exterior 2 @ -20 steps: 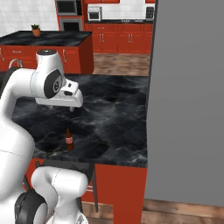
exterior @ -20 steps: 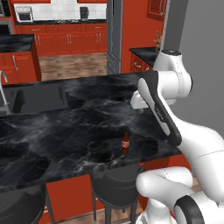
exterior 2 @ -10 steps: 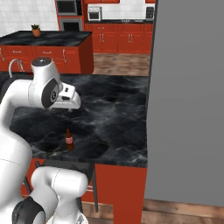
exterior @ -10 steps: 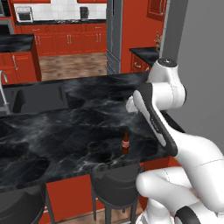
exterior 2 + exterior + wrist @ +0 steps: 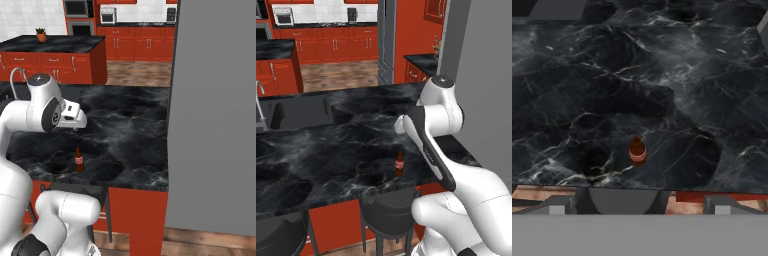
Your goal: Place the large bottle from the dining counter next to the other large bottle outside the sink, and place the small bottle from the dining counter next to the other small bottle inside the sink.
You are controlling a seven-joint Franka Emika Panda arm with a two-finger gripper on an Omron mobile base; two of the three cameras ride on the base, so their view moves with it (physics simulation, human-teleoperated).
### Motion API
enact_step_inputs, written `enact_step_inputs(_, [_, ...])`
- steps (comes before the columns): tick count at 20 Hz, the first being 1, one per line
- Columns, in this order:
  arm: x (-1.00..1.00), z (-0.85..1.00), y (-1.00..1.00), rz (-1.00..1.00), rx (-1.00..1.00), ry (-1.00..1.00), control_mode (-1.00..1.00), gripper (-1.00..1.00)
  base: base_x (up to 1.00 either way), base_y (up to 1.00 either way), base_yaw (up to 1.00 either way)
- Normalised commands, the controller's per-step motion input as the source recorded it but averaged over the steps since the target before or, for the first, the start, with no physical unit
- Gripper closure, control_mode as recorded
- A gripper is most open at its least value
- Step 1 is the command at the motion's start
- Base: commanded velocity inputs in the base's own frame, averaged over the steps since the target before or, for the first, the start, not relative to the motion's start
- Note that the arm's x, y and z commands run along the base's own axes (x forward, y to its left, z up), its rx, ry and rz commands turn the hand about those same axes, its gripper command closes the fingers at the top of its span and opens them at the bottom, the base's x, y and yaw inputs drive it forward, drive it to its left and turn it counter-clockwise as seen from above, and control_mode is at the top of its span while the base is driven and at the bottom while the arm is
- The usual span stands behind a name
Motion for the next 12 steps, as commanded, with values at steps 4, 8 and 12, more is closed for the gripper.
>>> enact_step_inputs(4, [0.0,-0.12,0.0,0.0,0.0,0.16,-1.0,-1.0,0.0,0.0,0.0])
enact_step_inputs(8, [0.04,-0.08,0.02,0.0,0.0,0.22,-1.0,-1.0,0.0,0.0,0.0])
enact_step_inputs(12, [0.12,-0.04,0.01,0.0,0.0,0.08,-1.0,-1.0,0.0,0.0,0.0])
